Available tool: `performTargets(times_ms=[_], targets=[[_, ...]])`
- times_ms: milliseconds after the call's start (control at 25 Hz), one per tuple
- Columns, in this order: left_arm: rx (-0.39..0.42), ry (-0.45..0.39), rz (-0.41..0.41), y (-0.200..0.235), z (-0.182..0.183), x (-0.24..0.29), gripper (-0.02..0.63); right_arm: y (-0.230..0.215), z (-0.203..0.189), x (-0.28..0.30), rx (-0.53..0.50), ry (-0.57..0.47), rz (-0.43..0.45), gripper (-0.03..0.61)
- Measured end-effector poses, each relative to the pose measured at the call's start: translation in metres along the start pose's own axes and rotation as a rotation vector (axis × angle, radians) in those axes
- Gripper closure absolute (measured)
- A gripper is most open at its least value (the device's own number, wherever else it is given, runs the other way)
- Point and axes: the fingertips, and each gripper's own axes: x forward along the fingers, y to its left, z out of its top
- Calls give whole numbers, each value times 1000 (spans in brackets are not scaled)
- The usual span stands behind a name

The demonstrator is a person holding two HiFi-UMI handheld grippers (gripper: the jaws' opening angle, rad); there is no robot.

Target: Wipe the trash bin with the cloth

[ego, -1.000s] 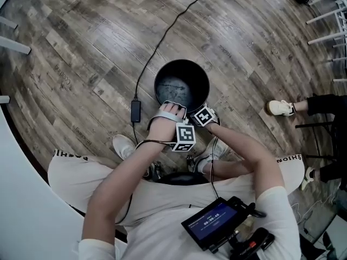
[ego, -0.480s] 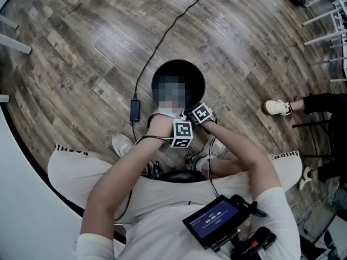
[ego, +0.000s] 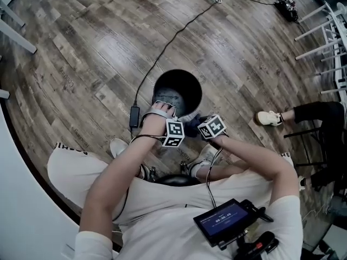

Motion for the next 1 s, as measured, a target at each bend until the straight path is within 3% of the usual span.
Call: performTargets(times_ms=[200,400,1000], targets=[[106,37,84,-1,-4,8,440,12,36,-34,-99,-73,-38,479],[132,36,72,-6,9,7,479,6,47,-25,-94,-91,-60,479],[82,19,28,-2,29,7,492,-65,-11,93,-99,42,-127,479]])
